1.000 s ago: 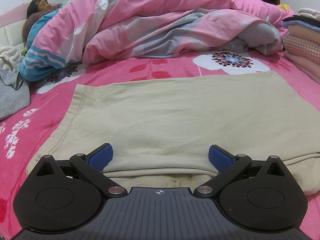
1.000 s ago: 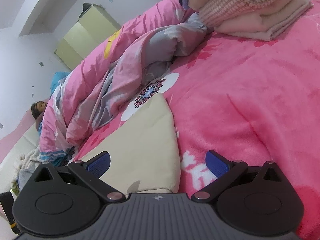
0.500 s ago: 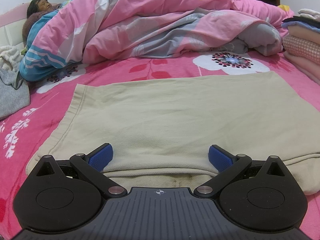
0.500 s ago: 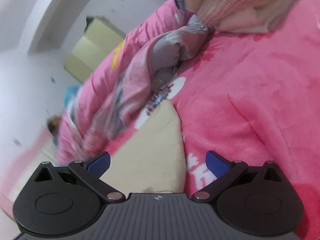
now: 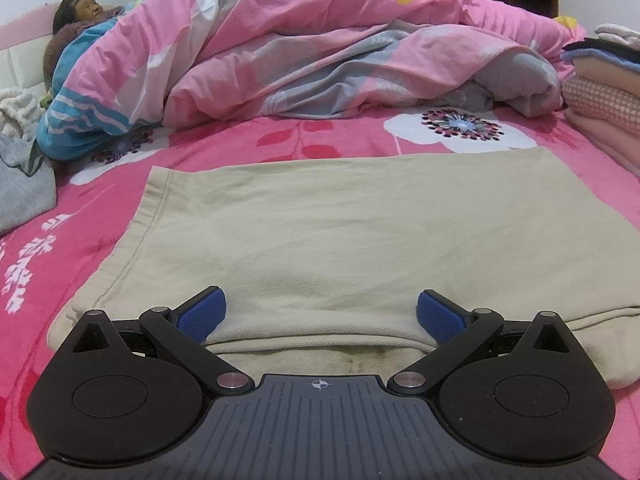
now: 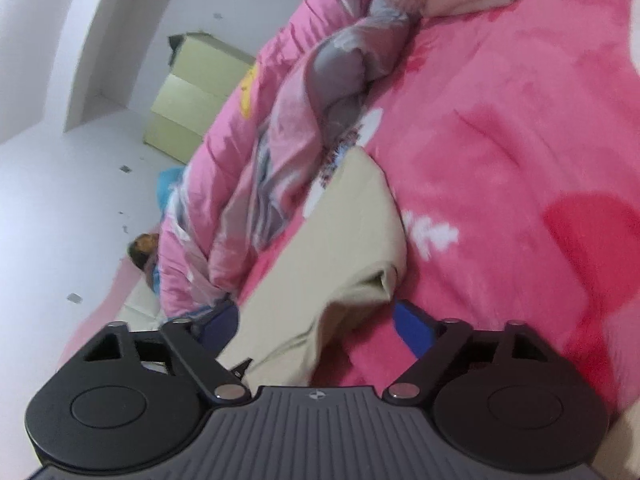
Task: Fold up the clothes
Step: 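Grasp the khaki trouser fold edge with both tools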
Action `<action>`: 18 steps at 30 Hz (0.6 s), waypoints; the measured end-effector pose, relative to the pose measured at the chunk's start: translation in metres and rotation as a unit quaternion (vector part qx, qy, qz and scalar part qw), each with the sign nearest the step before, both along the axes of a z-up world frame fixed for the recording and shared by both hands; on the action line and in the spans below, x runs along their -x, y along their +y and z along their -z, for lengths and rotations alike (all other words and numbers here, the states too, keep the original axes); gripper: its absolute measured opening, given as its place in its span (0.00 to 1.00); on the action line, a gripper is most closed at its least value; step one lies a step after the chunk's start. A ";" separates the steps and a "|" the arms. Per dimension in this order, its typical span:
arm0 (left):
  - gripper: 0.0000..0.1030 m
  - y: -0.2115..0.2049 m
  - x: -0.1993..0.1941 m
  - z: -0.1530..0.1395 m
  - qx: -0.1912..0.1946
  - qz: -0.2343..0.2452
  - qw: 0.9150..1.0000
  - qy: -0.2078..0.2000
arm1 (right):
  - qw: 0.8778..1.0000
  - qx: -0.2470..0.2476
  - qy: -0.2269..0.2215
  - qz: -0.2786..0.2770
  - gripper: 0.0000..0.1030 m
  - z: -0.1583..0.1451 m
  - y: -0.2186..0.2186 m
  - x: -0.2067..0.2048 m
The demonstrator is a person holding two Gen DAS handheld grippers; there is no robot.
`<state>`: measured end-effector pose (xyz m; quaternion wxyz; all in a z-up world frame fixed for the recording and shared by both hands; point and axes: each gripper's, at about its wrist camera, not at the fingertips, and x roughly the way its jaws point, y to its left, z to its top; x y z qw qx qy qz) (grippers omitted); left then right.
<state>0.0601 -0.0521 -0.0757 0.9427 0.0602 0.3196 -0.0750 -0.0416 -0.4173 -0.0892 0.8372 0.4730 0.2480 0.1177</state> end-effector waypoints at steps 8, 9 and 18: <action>1.00 0.002 0.000 0.001 0.009 0.002 1.000 -0.001 | 0.997 -0.052 0.025 0.043 0.45 0.022 -0.015 -0.034; 1.00 0.002 0.000 0.001 0.010 0.002 1.000 -0.002 | 0.997 -0.060 0.028 0.049 0.41 0.025 -0.017 -0.037; 1.00 0.004 0.000 0.001 0.014 0.003 1.000 -0.004 | 0.998 -0.033 0.031 0.049 0.41 0.022 -0.001 -0.025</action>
